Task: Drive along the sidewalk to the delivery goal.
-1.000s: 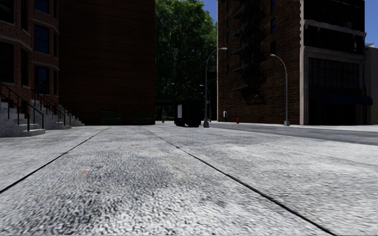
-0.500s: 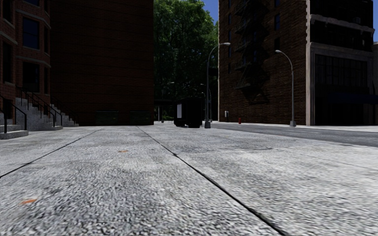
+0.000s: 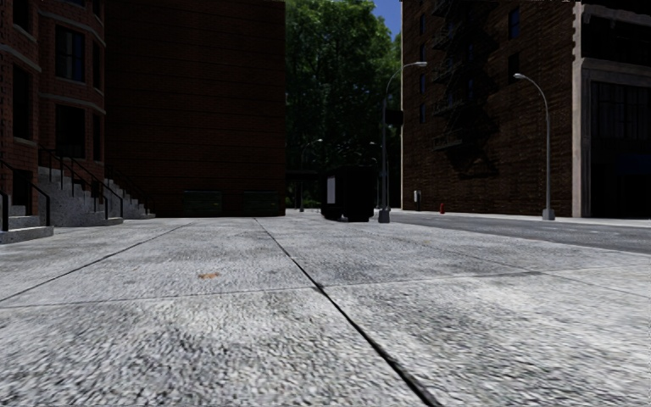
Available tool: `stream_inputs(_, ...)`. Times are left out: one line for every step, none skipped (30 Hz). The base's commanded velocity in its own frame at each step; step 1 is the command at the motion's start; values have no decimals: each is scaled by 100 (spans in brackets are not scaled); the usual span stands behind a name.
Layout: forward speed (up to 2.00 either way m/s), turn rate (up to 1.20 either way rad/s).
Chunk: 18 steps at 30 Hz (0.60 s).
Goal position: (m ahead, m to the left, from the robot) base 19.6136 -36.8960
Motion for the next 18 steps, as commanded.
stream_inputs(200,39)
stream_inputs(200,39)
stream_inputs(200,39)
stream_inputs(200,39)
stream_inputs(200,39)
stream_inputs(200,39)
stream_inputs(200,33)
stream_inputs(200,0)
stream_inputs(200,0)
stream_inputs(200,0)
stream_inputs(200,0)
stream_inputs(200,0)
stream_inputs(200,0)
stream_inputs(200,0)
stream_inputs(200,0)
stream_inputs(200,0)
stream_inputs(200,0)
stream_inputs(200,0)
